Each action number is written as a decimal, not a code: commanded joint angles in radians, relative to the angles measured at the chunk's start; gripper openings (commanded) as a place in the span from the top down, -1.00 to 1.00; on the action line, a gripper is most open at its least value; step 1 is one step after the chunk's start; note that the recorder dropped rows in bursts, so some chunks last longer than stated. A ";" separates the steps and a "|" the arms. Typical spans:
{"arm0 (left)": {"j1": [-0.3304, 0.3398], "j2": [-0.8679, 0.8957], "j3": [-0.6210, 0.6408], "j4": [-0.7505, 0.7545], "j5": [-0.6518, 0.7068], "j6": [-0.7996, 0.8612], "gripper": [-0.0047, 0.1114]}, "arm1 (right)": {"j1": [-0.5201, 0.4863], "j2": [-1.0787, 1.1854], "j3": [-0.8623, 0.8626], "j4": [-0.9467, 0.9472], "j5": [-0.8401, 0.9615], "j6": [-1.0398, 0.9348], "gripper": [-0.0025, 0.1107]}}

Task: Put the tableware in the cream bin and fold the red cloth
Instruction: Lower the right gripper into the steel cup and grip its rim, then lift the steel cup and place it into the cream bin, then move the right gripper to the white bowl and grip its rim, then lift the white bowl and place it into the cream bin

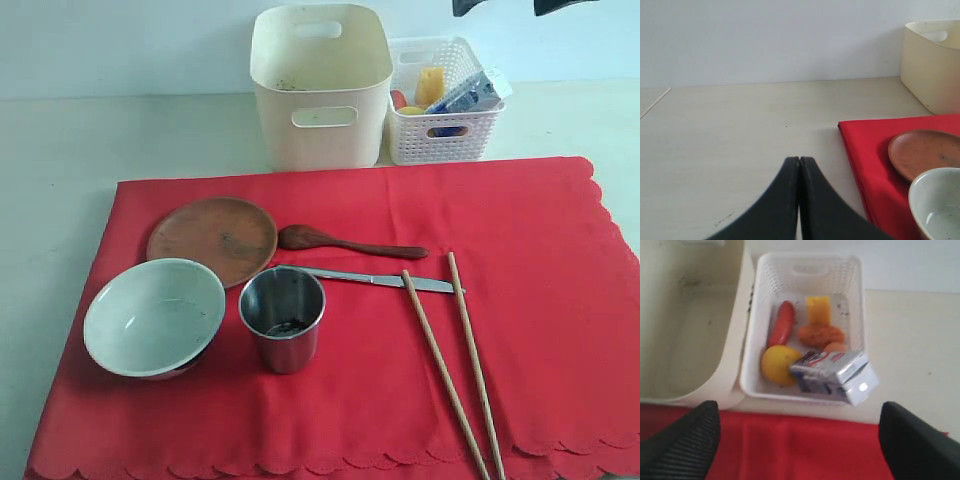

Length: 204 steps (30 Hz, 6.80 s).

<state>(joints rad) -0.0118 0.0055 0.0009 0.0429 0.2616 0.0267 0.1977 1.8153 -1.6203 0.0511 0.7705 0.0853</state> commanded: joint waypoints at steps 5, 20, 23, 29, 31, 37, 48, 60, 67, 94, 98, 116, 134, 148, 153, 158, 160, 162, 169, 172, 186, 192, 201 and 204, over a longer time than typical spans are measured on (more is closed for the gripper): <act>0.001 -0.006 -0.001 -0.006 -0.002 -0.004 0.87 | 0.111 -0.035 0.129 0.395 0.159 -0.329 -0.47; 0.001 -0.006 -0.001 -0.006 -0.002 -0.004 0.87 | 0.442 -0.023 0.339 0.307 -0.001 -0.380 -0.47; 0.001 -0.006 -0.001 -0.006 -0.002 -0.004 0.87 | 0.473 -0.002 0.339 0.305 0.031 -0.380 -0.47; 0.001 -0.006 -0.001 -0.006 -0.002 -0.004 0.87 | 0.535 0.034 0.339 0.217 0.024 -0.369 -0.47; 0.001 -0.006 -0.001 -0.006 -0.002 -0.004 0.87 | 0.538 0.050 0.339 0.199 0.028 -0.369 -0.47; 0.001 -0.006 -0.001 -0.006 -0.002 -0.004 0.87 | 0.538 0.090 0.339 0.174 0.027 -0.369 -0.33; 0.001 -0.006 -0.001 -0.006 -0.002 -0.004 0.87 | 0.538 0.107 0.339 0.172 0.007 -0.369 0.63; 0.001 -0.006 -0.001 -0.006 -0.002 -0.004 0.87 | 0.538 0.075 0.336 0.174 0.011 -0.348 0.96; 0.001 -0.006 -0.001 -0.006 -0.002 -0.004 0.87 | 0.520 -0.031 0.336 0.141 -0.002 -0.346 0.96; 0.001 -0.006 -0.001 -0.006 -0.002 -0.004 0.87 | 0.307 -0.076 0.292 0.106 -0.655 -0.300 0.96; 0.001 -0.006 -0.001 -0.006 -0.002 -0.004 0.87 | 0.307 -0.005 0.292 0.106 -0.789 -0.300 0.96; 0.001 -0.006 -0.001 -0.006 -0.002 -0.004 0.87 | 0.278 0.219 0.256 0.360 -1.050 -0.313 0.82; 0.001 -0.006 -0.001 -0.006 -0.002 -0.004 0.87 | 0.278 0.189 0.256 0.357 -1.007 -0.329 -0.07; 0.001 -0.006 -0.001 -0.006 -0.002 -0.004 0.87 | 0.278 -0.037 0.256 0.351 -0.612 -0.329 -0.07; 0.001 -0.006 -0.001 -0.006 -0.002 -0.004 0.87 | 0.278 -0.088 0.256 0.349 -0.465 -0.350 -0.07; 0.001 -0.006 -0.001 -0.006 -0.002 -0.004 0.87 | 0.280 -0.104 0.256 0.362 -0.312 -0.354 -0.07; 0.001 -0.006 -0.001 -0.006 -0.002 -0.004 0.87 | 0.280 -0.104 0.256 0.376 -0.253 -0.354 -0.07; 0.001 -0.006 -0.001 -0.006 -0.002 -0.004 0.87 | 0.290 -0.104 0.264 0.395 -0.207 -0.354 -0.07; 0.001 -0.006 -0.001 -0.006 -0.002 -0.004 0.87 | 0.462 -0.089 0.337 0.426 -0.176 -0.349 -0.07; 0.001 -0.006 -0.001 -0.006 -0.002 -0.004 0.87 | 0.543 -0.031 0.337 0.485 -0.175 -0.345 -0.07; 0.001 -0.006 -0.001 -0.006 -0.002 -0.004 0.87 | 0.617 0.188 0.337 0.552 -0.283 -0.345 -0.07; 0.001 -0.006 -0.001 -0.006 -0.002 -0.004 0.87 | 0.617 0.244 0.337 0.557 -0.303 -0.345 -0.07; 0.001 -0.006 -0.001 -0.006 -0.002 -0.004 0.87 | 0.617 0.278 0.337 0.575 -0.303 -0.345 -0.07; 0.001 -0.006 -0.001 -0.006 -0.002 -0.004 0.87 | 0.617 0.278 0.337 0.575 -0.305 -0.345 -0.05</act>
<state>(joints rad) -0.0118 0.0055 0.0009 0.0429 0.2616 0.0267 0.8136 2.0952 -1.2852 0.6216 0.4766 -0.2548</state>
